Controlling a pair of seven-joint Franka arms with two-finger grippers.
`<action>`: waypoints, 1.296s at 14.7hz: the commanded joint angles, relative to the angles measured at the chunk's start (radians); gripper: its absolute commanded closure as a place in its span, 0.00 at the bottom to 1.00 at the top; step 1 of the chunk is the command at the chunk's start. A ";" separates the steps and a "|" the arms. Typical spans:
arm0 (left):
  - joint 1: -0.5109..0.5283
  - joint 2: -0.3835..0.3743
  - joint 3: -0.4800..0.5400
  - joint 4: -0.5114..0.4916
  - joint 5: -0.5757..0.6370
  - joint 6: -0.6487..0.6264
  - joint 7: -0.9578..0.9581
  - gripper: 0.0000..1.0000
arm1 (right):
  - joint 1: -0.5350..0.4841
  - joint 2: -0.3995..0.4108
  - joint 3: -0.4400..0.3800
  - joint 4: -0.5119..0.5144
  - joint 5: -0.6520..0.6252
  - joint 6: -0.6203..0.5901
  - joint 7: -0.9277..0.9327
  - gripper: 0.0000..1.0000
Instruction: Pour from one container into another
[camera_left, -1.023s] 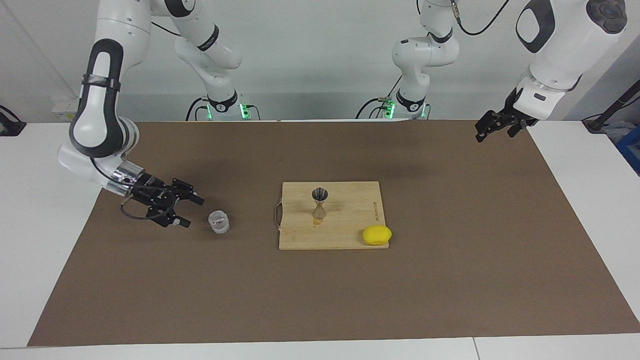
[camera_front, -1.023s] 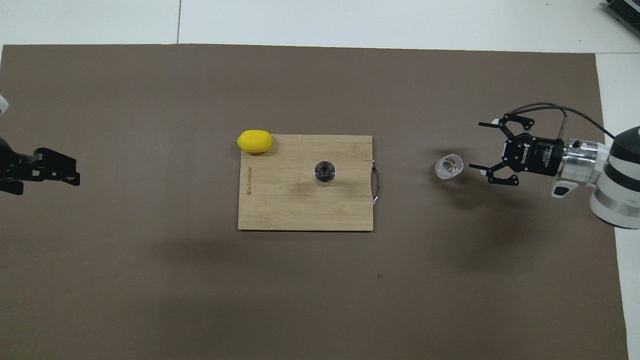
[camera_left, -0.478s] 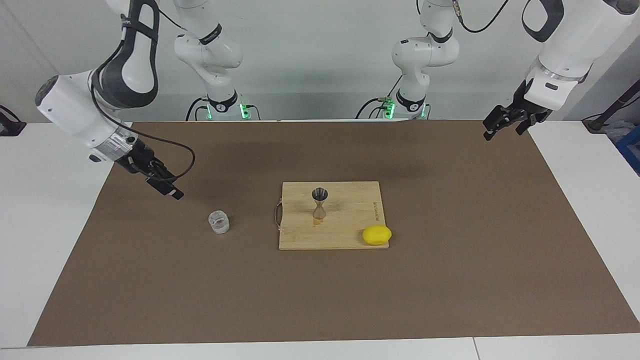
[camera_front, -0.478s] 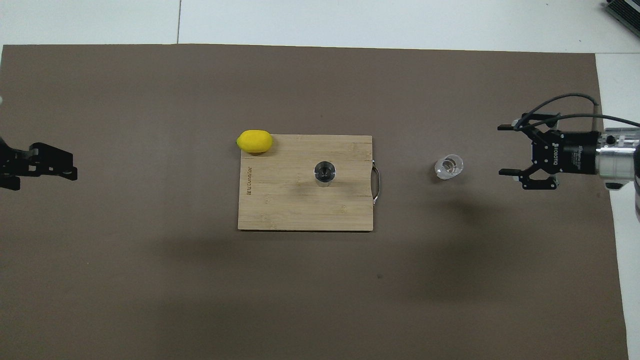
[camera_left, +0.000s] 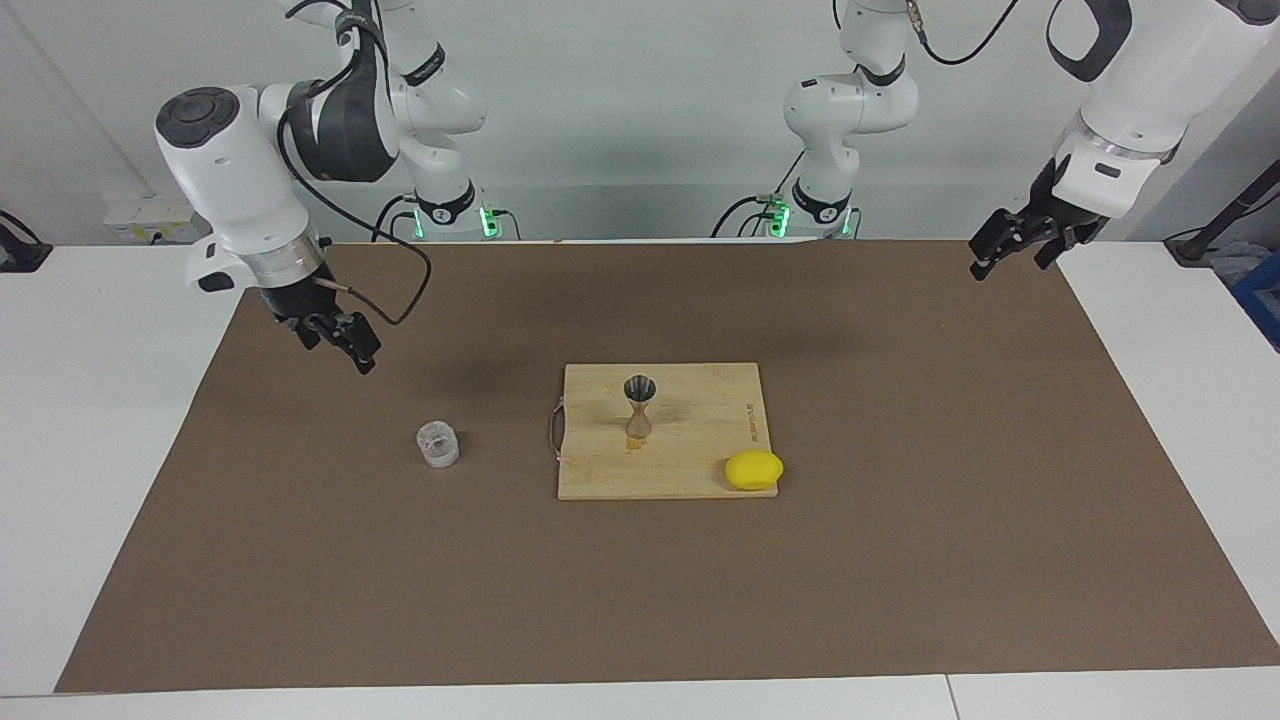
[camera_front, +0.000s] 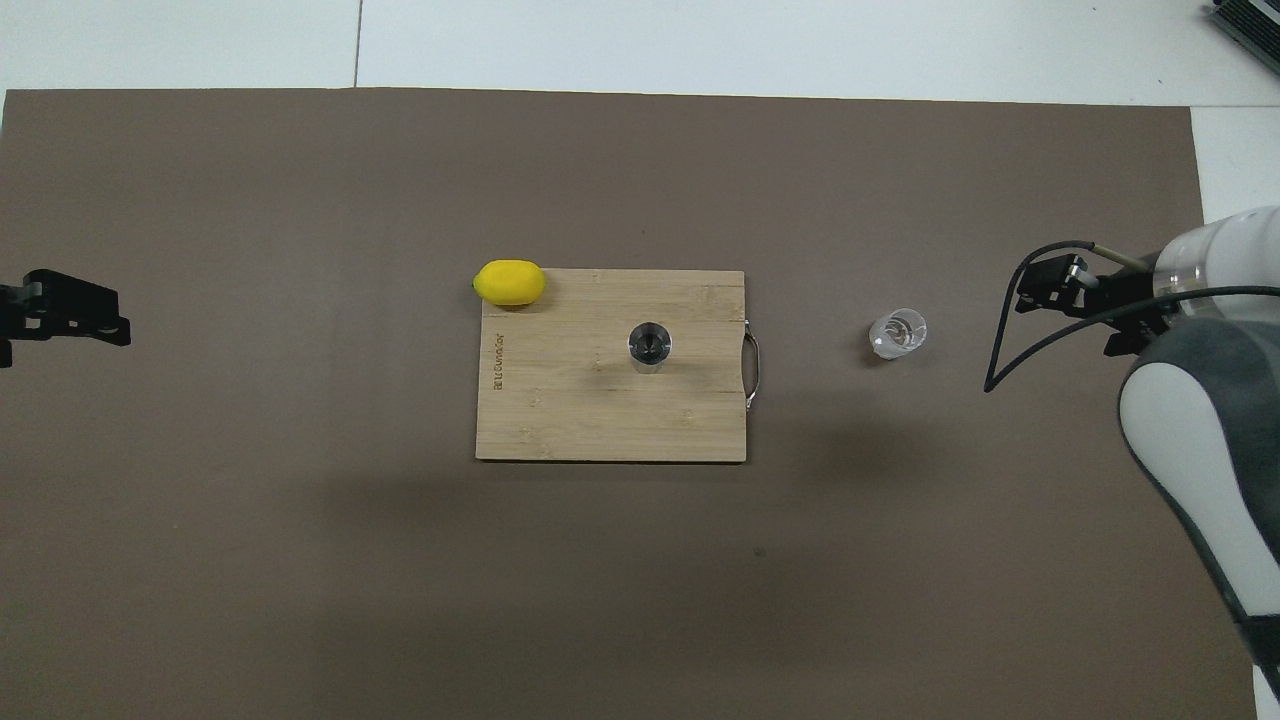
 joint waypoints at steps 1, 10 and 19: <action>0.006 -0.010 -0.009 0.004 0.020 -0.001 -0.004 0.00 | 0.043 -0.010 -0.028 0.116 -0.026 -0.165 -0.069 0.00; 0.006 -0.010 -0.009 0.004 0.020 0.000 -0.004 0.00 | 0.072 -0.058 -0.123 0.259 -0.006 -0.400 -0.242 0.00; 0.006 -0.011 -0.009 0.002 0.020 0.000 -0.004 0.00 | 0.086 -0.041 -0.114 0.295 0.011 -0.458 -0.310 0.00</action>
